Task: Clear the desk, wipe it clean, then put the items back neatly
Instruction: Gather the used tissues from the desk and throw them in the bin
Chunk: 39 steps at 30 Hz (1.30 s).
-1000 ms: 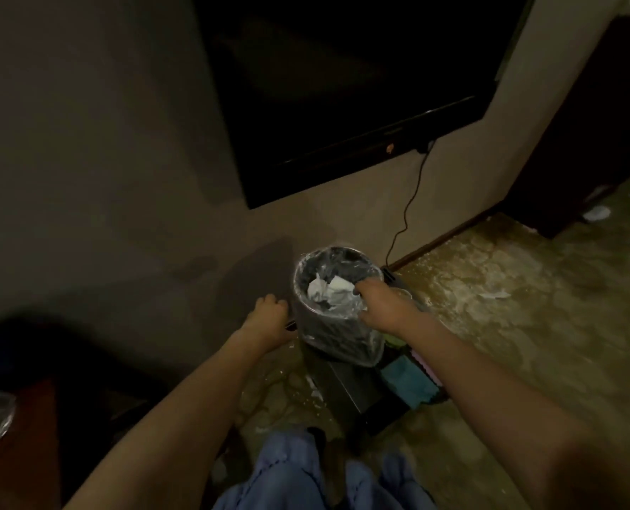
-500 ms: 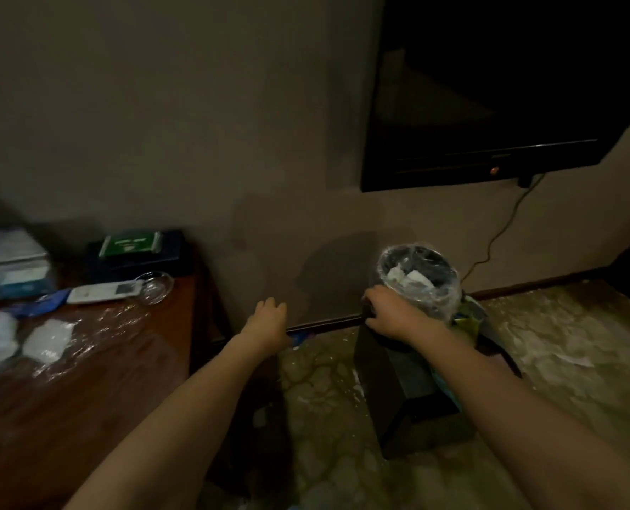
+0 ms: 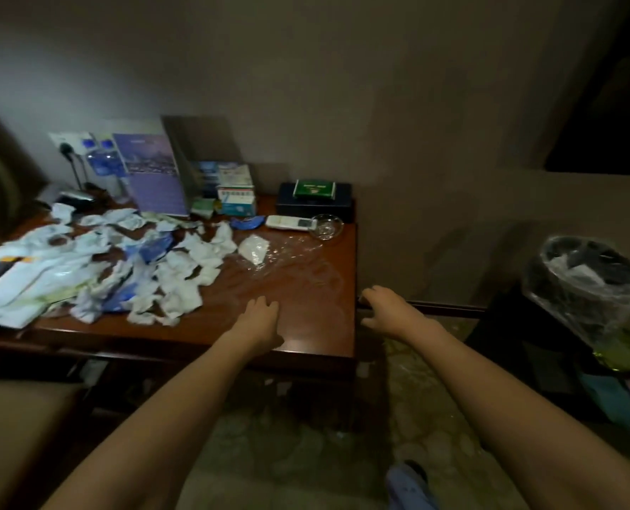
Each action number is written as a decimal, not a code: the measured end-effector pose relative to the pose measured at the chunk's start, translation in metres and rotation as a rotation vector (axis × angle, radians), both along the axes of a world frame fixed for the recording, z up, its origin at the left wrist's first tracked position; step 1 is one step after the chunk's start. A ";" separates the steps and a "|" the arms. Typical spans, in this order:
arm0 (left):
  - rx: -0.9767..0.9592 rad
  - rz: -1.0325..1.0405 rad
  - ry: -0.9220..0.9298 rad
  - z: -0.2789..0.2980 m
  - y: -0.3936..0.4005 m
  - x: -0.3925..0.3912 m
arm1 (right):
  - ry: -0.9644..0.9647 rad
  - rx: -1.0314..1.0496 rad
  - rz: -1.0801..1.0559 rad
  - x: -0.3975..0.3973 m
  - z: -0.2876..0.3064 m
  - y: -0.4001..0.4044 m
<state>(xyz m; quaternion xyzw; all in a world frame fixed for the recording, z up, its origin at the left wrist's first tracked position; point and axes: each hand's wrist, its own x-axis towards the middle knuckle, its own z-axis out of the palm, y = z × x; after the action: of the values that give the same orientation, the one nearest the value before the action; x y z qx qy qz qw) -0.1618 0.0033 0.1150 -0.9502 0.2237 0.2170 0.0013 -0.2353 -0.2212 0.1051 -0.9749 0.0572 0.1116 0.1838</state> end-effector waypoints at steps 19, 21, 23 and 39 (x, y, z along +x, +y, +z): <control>-0.042 0.229 0.019 -0.036 0.096 0.159 | -0.018 0.063 0.072 0.204 -0.031 0.079; -0.055 0.253 0.023 -0.036 0.091 0.188 | -0.008 0.081 0.063 0.235 -0.033 0.079; -0.060 0.260 0.022 -0.039 0.087 0.214 | 0.007 0.094 0.060 0.262 -0.036 0.079; -0.017 0.081 0.032 -0.097 0.070 0.339 | 0.191 0.130 -0.195 0.345 -0.090 0.074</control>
<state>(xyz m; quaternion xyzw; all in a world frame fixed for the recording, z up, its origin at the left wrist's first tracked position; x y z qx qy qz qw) 0.1770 0.0729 0.0180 -0.9549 0.1869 0.2301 -0.0190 0.1100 -0.1471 0.0151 -0.9358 0.1614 0.1887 0.2502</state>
